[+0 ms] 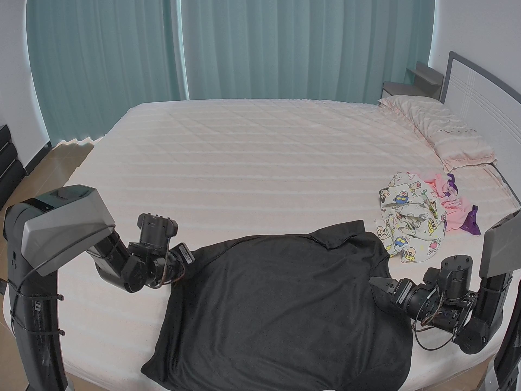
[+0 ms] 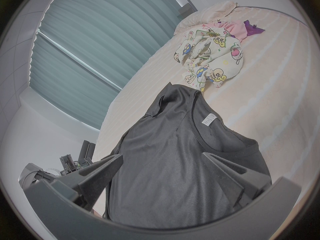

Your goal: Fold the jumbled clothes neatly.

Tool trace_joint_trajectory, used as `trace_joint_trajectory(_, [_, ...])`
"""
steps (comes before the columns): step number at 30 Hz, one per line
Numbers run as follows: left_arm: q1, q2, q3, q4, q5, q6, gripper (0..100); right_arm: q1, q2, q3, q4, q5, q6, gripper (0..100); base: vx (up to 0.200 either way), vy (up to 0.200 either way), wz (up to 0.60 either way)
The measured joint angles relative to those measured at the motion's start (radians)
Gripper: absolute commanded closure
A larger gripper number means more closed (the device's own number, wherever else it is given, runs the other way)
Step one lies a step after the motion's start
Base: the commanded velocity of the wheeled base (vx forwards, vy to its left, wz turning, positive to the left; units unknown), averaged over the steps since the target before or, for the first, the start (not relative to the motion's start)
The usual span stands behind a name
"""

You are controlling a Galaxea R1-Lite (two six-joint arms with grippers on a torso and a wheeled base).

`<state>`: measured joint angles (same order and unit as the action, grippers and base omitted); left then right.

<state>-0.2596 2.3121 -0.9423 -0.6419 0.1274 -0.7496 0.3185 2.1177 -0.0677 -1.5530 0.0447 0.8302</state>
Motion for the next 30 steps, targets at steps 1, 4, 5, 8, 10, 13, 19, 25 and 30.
trace_joint_trajectory(1, [0.013, -0.005, -0.013, 0.01, 0.0, 0.0, 100, 0.0, 0.0, 0.0, 0.0, 0.0, 0.0, 0, 0.0, 0.0, 0.0])
trace_joint_trajectory(4, [0.068, -0.019, -0.064, 0.071, -0.003, -0.006, 100, 0.0, 0.001, 0.0, 0.0, 0.0, 0.0, 0, 0.0, 0.0, 0.0])
trace_joint_trajectory(5, [0.084, -0.022, -0.078, 0.086, -0.004, -0.007, 100, 0.0, 0.001, 0.0, 0.0, 0.0, 0.0, 0, 0.0, 0.0, 0.0])
trace_joint_trajectory(8, [0.134, -0.024, -0.118, 0.118, -0.009, -0.013, 100, 0.0, 0.002, 0.001, 0.0, 0.0, 0.0, 0, 0.0, 0.0, 0.0])
trace_joint_trajectory(10, [0.158, -0.018, -0.139, 0.126, -0.012, -0.016, 100, 0.0, 0.003, 0.001, 0.0, 0.0, 0.0, 0, 0.0, 0.0, 0.0])
trace_joint_trajectory(13, [0.184, 0.004, -0.169, 0.13, -0.014, -0.017, 100, 0.0, 0.006, 0.001, 0.0, 0.0, 0.0, 0, 0.0, 0.0, 0.0])
trace_joint_trajectory(19, [0.207, 0.062, -0.237, 0.129, -0.017, -0.027, 0, 0.0, 0.011, 0.002, 0.0, 0.0, 0.001, 0, 0.0, 0.0, 0.0])
trace_joint_trajectory(25, [0.24, 0.092, -0.295, 0.137, -0.033, -0.079, 0, -0.006, 0.013, 0.001, 0.0, 0.001, 0.001, 0, 0.0, 0.0, 0.0])
trace_joint_trajectory(30, [0.291, 0.08, -0.301, 0.193, -0.107, -0.094, 0, -0.011, 0.014, 0.0, 0.0, 0.003, 0.001, 0, 0.0, 0.0, 0.0])
